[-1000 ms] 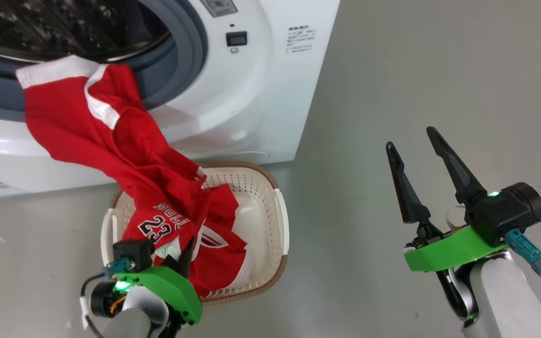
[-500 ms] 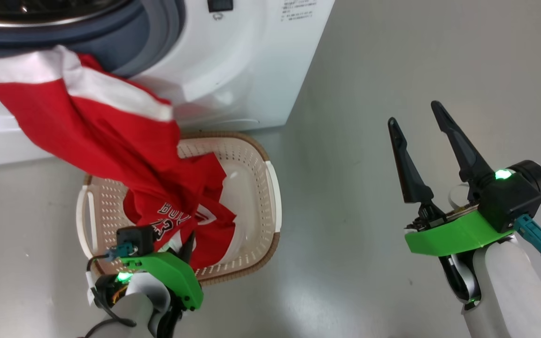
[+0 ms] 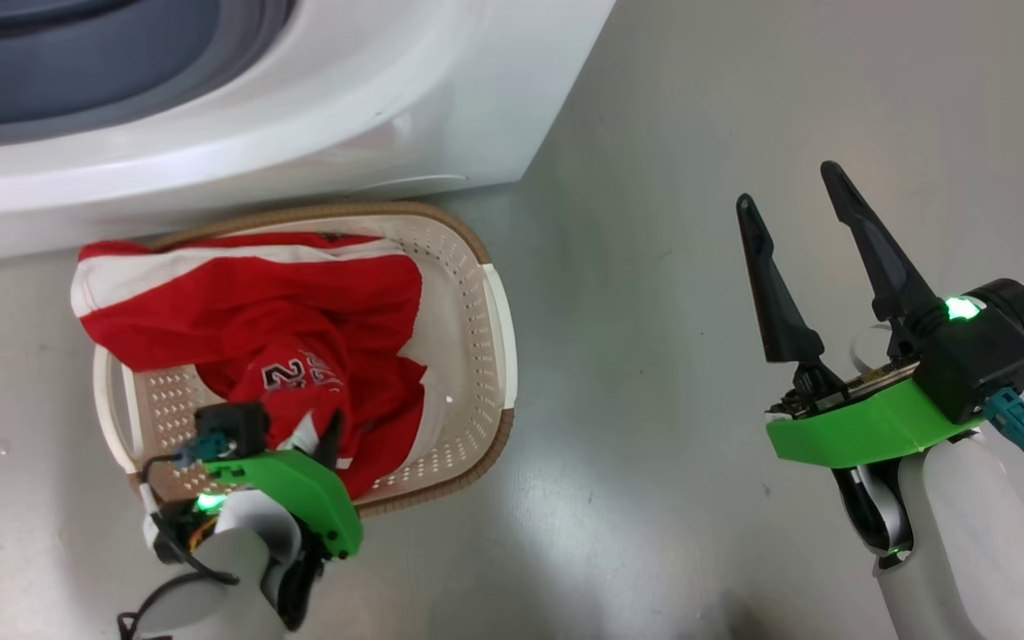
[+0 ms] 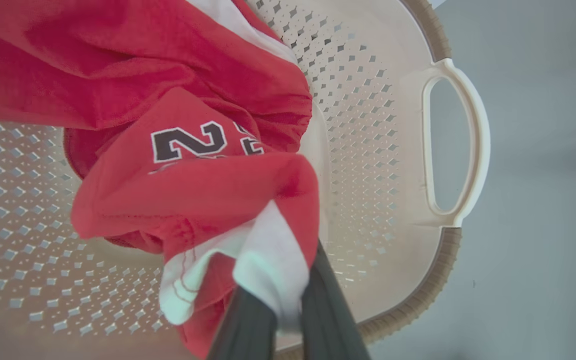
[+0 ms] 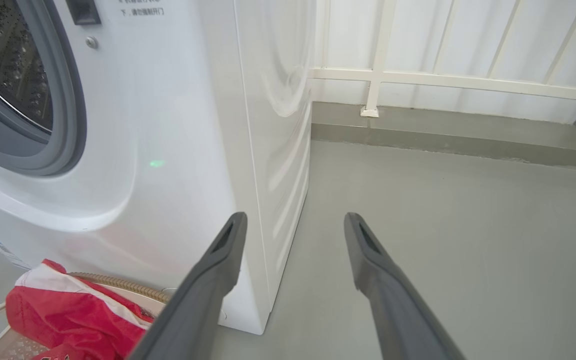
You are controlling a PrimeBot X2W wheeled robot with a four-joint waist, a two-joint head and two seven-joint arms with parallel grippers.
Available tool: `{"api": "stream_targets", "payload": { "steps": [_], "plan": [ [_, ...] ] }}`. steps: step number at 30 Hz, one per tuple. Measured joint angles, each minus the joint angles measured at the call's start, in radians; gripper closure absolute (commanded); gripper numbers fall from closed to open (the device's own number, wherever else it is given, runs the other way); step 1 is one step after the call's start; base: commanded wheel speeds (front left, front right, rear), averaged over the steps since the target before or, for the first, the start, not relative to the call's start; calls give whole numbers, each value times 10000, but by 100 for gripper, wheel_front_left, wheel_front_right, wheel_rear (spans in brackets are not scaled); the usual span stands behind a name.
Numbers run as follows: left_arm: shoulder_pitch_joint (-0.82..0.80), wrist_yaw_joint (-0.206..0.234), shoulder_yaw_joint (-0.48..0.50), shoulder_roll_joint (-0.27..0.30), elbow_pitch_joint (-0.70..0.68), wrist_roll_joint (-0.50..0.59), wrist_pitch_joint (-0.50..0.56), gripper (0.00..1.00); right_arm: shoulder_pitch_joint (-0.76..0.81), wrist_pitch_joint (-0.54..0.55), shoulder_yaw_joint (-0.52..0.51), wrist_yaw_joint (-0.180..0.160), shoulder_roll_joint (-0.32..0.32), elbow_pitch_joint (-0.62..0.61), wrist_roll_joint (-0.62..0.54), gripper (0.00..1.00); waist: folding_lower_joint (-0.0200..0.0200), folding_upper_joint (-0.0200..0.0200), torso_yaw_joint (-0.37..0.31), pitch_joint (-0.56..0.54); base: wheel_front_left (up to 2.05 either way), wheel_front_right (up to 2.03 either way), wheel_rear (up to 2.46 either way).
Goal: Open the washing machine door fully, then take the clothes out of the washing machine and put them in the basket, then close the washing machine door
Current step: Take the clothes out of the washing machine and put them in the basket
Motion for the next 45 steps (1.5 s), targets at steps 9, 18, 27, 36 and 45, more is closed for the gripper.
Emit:
{"api": "stream_targets", "payload": {
  "steps": [9, 18, 27, 36, 45],
  "plan": [
    [-337, 0, 38, 163, 326, -52, -134, 10, -29, 0, 0, 0, 0, -8, 115, 0, 0, 0, -85, 302, 0, 0, 0],
    [-500, 384, 681, 376, -222, 251, -146, 0, -228, 0, -10, 0, -2, 25, 161, 0, 0, 0, 61, 235, 0, 0, 0],
    [-219, 556, 1544, 364, -1290, 679, -146, 0, -218, 0, -105, 0, -4, 249, 157, 0, 0, 0, 263, -270, 0, 0, 0],
    [753, 545, 2311, 330, -3214, 1609, -146, 0, -87, 0, -153, 0, -6, 543, 186, 0, 0, 0, 485, -1141, 0, 0, 0],
    [2274, 543, 3607, 249, -5856, 2661, -148, 0, 279, 0, -240, 0, -2, 694, 144, 0, 0, 0, 683, -2012, 0, 0, 0]
  ]
}}
